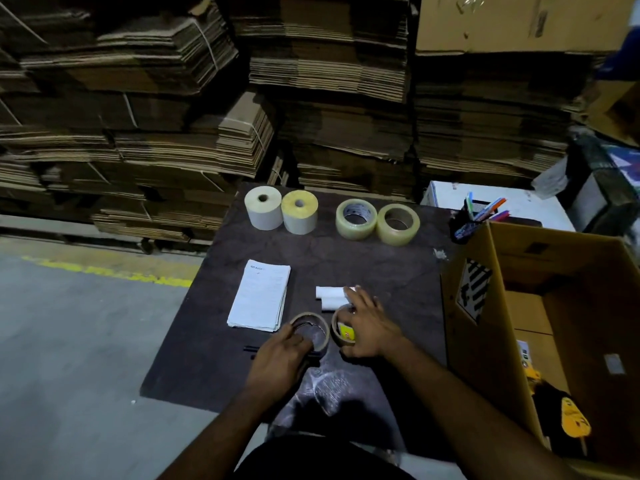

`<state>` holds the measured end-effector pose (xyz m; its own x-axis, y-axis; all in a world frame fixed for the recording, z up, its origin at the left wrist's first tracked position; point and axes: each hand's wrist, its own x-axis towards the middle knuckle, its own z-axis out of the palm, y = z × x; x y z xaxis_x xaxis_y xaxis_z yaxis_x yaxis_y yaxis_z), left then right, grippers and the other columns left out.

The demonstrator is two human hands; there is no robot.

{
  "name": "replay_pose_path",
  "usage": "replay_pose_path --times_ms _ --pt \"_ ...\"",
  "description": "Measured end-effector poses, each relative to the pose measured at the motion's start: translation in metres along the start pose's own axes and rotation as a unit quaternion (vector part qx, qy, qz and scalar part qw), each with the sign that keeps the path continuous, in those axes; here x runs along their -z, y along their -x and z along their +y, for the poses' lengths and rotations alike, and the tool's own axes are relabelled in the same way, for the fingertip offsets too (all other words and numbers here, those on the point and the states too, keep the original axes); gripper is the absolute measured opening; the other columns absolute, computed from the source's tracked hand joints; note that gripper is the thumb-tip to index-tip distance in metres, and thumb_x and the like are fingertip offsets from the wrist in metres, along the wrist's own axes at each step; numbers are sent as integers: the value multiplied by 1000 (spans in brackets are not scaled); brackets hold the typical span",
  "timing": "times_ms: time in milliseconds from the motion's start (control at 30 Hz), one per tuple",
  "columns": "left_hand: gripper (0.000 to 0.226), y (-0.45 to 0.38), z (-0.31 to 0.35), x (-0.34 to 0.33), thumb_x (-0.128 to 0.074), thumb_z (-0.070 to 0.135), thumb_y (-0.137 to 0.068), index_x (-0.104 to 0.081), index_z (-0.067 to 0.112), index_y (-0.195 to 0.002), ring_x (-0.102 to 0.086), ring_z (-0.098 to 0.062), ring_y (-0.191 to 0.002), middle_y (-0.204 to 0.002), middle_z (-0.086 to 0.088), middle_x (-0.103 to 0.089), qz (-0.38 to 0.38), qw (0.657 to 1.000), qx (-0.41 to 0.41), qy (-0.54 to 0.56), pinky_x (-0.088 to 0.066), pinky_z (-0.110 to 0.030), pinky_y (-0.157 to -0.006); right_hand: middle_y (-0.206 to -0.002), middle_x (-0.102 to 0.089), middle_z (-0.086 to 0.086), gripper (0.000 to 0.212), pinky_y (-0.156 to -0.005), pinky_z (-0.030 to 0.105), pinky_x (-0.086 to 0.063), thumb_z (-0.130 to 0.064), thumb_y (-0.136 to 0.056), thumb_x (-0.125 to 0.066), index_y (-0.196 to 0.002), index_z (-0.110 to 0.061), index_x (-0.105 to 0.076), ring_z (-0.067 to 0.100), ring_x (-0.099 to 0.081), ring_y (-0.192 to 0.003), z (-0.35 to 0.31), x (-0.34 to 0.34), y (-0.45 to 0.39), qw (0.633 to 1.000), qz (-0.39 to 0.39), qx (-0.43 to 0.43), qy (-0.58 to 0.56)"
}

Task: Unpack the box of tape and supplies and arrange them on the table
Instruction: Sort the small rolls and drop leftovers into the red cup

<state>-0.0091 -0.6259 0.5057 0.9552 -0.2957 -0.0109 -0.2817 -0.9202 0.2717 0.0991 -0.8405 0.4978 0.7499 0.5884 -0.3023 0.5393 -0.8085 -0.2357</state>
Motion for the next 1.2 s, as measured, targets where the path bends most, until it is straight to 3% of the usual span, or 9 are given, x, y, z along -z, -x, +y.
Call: replay_pose_path --times_ms 133,333,500,600,667,800,1000,1133,1200 --pt "13 0 -1 -1 -62 37 -81 -61 24 -81 -54 -22 -106 -82 5 -63 -3 1000 -5 -11 -51 -35 -71 -160 -17 8 65 -115 50 -24 -51 -68 -63 -126 -23 -49 28 -11 -149 -2 -14 21 999 48 1 -13" --pt "22 -8 3 0 -58 48 -82 -64 26 -83 -56 -19 -96 -86 8 -64 -4 1000 -15 -9 -48 -32 -67 -150 -32 3 62 -102 41 -32 -59 -66 -62 -119 -28 -53 24 -29 -138 0 -6 38 998 59 14 -19" --pt "26 -22 9 19 -59 51 -81 -62 27 -92 -52 -16 -95 -92 9 -62 52 997 24 49 -45 -30 -63 -147 -32 -1 71 -101 42 -29 -63 -61 -60 -124 -34 -48 22 -27 -136 -4 -3 52 996 93 -6 -14" --pt "42 -32 6 21 -57 66 -75 -64 29 -94 -56 -15 -98 -95 7 -65 -21 999 12 47 -47 -30 -67 -138 -36 -4 74 -98 39 -33 -63 -65 -59 -132 -36 -42 21 -34 -129 -4 -2 61 993 105 -45 -30" --pt "50 -34 6 16 -54 70 -71 -65 25 -90 -59 -19 -95 -93 2 -67 -92 995 -28 -22 -49 -33 -69 -134 -38 -4 71 -96 39 -37 -61 -71 -58 -134 -34 -40 22 -38 -123 -8 -4 66 993 104 -58 -17" --pt "24 -28 12 9 -70 41 -68 -60 21 -77 -62 -26 -83 -75 -2 -68 -108 984 -77 -117 -48 -35 -64 -134 -41 0 55 -95 42 -41 -53 -82 -59 -127 -24 -47 26 -38 -123 -19 -14 70 992 97 -83 -10" --pt "37 -22 8 5 -86 37 -53 -57 19 -64 -62 -24 -71 -59 -2 -60 -54 988 -106 -95 -44 -29 -49 -121 -59 4 26 -91 48 -44 -36 -85 -63 -105 -19 -60 36 -42 -122 -40 -26 79 979 113 -157 -69" --pt "27 -12 2 3 -72 37 -72 -53 21 -63 -56 -26 -64 -61 -3 -54 -6 994 -104 -14 -32 -33 -50 -91 -69 9 15 -84 57 -52 -21 -77 -69 -91 -18 -63 46 -60 -108 -47 -38 92 949 222 -184 -125" --pt "19 -6 4 5 -70 28 -72 -54 22 -63 -53 -28 -59 -62 -3 -50 29 993 -114 17 -26 -34 -53 -85 -67 8 10 -92 58 -48 -14 -79 -70 -84 -15 -62 45 -58 -114 -56 -43 106 930 284 -199 -121"
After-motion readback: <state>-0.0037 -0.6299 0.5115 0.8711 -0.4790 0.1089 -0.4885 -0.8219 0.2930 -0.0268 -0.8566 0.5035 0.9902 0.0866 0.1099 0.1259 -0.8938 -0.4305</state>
